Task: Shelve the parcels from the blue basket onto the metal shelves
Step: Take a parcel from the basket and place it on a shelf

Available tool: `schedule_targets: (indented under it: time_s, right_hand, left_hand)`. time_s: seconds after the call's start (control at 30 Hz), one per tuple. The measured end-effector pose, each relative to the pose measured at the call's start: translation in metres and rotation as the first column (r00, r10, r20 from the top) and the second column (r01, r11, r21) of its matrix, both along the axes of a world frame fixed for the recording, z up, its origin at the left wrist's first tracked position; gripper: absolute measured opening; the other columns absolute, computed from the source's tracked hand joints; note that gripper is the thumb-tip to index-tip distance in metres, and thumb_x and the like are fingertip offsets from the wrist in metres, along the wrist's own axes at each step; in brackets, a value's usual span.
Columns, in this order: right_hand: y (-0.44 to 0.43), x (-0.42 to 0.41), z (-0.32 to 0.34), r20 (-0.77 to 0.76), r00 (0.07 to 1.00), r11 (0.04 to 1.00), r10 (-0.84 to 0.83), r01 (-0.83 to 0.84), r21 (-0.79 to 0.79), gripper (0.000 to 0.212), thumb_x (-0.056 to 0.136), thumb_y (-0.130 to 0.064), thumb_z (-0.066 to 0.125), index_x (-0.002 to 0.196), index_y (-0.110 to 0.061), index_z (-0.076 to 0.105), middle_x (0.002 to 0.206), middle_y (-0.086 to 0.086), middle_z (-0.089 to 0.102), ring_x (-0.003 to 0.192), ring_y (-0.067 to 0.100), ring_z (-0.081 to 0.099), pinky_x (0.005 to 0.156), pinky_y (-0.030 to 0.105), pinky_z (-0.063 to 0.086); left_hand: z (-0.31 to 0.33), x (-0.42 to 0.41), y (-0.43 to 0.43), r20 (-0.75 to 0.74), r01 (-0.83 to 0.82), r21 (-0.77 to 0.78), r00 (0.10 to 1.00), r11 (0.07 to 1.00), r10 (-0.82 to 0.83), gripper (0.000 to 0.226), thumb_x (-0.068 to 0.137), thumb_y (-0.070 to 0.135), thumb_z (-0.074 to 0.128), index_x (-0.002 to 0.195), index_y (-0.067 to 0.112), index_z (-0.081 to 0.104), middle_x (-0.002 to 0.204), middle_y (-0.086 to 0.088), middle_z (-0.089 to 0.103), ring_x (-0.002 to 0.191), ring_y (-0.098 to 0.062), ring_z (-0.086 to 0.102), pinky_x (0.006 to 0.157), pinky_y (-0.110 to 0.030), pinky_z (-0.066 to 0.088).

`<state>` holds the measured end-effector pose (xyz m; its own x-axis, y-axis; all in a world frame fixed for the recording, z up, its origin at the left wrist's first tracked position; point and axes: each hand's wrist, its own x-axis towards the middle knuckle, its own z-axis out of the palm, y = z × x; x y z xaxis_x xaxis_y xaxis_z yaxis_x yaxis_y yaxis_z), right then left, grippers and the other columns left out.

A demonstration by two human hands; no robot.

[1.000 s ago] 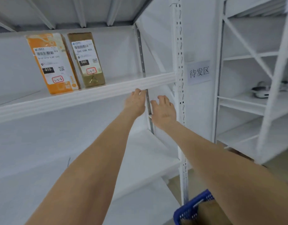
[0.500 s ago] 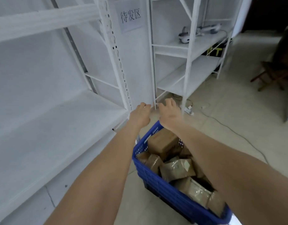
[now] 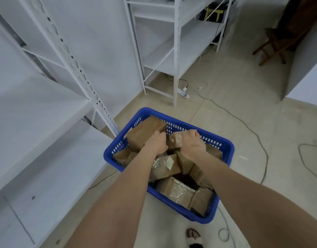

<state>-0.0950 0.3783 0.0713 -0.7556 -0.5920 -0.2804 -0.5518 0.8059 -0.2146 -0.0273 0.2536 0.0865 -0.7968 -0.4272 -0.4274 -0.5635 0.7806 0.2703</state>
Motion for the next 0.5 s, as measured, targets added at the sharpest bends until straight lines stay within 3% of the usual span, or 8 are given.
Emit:
schedule_targets:
  time_s: [0.1, 0.2, 0.33, 0.5]
  right_hand:
    - [0.009, -0.027, -0.029, 0.1, 0.994, 0.999, -0.034, 0.034, 0.003, 0.065, 0.091, -0.018, 0.055, 0.147, -0.01, 0.024, 0.152, 0.017, 0.022, 0.14, 0.035, 0.025, 0.112, 0.046, 0.032]
    - [0.007, -0.055, -0.055, 0.232, 0.964, 0.99, -0.131, 0.138, -0.016, 0.067, 0.091, -0.019, 0.058, 0.148, -0.012, 0.022, 0.147, 0.015, 0.029, 0.133, 0.032, 0.036, 0.108, 0.044, 0.038]
    - [-0.009, -0.081, -0.09, 0.369, 0.899, 0.961, -0.236, 0.271, -0.047, 0.07, 0.091, -0.033, 0.059, 0.147, -0.014, 0.021, 0.147, 0.013, 0.029, 0.13, 0.033, 0.04, 0.107, 0.046, 0.039]
    - [-0.038, -0.11, -0.133, 0.482, 0.793, 0.879, -0.373, 0.469, -0.091, 0.088, 0.082, -0.048, 0.07, 0.145, -0.011, 0.021, 0.147, 0.015, 0.027, 0.13, 0.032, 0.042, 0.105, 0.042, 0.039]
  left_hand:
    - [-0.024, -0.033, 0.01, 0.039, -0.053, 0.103, 0.998, 0.993, 0.05, 0.045, 0.091, 0.027, 0.058, 0.132, 0.012, 0.044, 0.134, -0.013, 0.045, 0.116, -0.027, 0.05, 0.099, -0.039, 0.044]
    - [-0.05, -0.059, 0.019, 0.027, -0.173, 0.229, 0.985, 0.958, 0.172, 0.057, 0.09, 0.034, 0.059, 0.137, 0.009, 0.038, 0.135, -0.011, 0.047, 0.122, -0.027, 0.046, 0.103, -0.041, 0.041]
    - [-0.091, -0.085, 0.011, 0.069, -0.436, 0.387, 0.892, 0.812, 0.446, 0.087, 0.084, 0.045, 0.064, 0.149, 0.012, 0.018, 0.145, -0.014, 0.038, 0.127, -0.03, 0.045, 0.104, -0.044, 0.042]
    - [-0.136, -0.113, -0.011, 0.087, -0.552, 0.479, 0.804, 0.683, 0.589, 0.104, 0.081, 0.049, 0.067, 0.153, 0.013, 0.0, 0.154, -0.014, 0.023, 0.14, -0.032, 0.031, 0.11, -0.045, 0.032]
